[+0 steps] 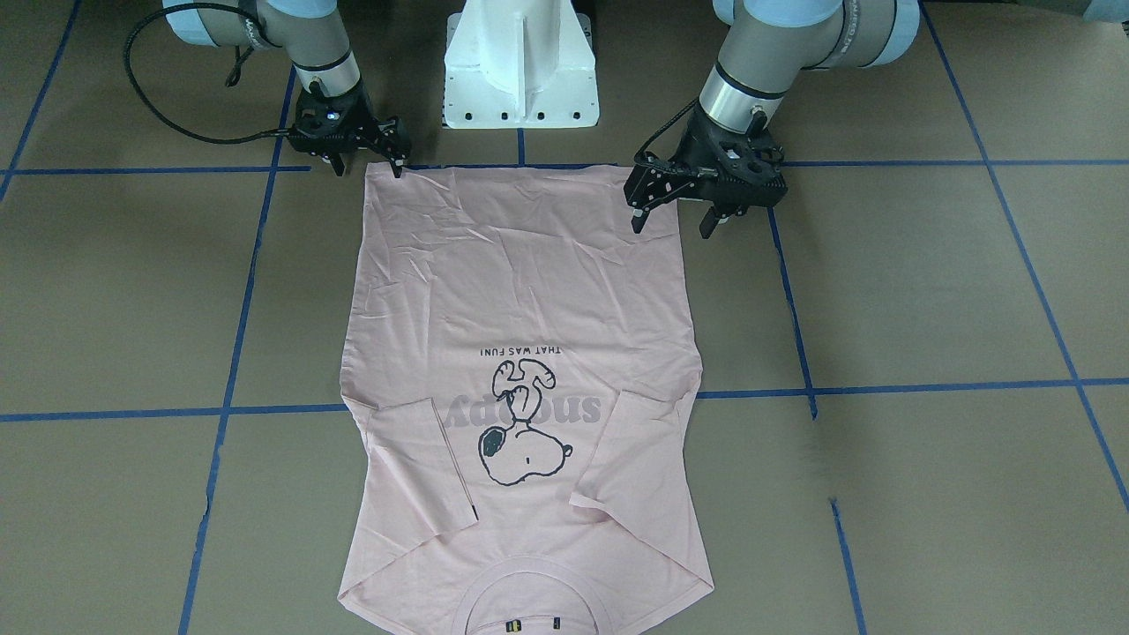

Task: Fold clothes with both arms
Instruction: 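Move both grippers to the shirt hem corners nearest the robot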

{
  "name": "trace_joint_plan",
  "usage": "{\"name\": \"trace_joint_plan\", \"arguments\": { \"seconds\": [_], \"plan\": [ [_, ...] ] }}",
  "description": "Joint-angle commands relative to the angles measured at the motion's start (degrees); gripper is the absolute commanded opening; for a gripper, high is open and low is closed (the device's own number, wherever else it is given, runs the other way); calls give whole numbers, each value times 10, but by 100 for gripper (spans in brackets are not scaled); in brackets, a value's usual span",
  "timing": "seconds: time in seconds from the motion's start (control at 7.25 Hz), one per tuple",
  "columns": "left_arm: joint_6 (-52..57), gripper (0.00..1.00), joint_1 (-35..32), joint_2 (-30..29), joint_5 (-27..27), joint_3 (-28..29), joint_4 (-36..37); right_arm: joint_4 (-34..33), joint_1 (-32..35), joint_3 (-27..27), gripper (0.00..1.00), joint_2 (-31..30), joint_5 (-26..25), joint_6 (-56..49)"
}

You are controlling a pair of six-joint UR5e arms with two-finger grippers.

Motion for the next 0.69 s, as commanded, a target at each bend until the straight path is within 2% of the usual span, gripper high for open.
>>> {"name": "trace_joint_plan", "arguments": {
  "seconds": [0.0,0.28,0.41,0.55],
  "plan": [
    [0,100,0,-1,-1,-1,0,-2,-3,0,87,-1,3,0],
    [0,100,0,-1,0,-2,0,-2,-3,0,22,0,11,0],
    [0,100,0,0,0,-3,0,-2,-4,0,1,0,17,0],
    [0,100,0,0,0,-4,0,-2,-11,0,0,0,16,0]
  ]
}}
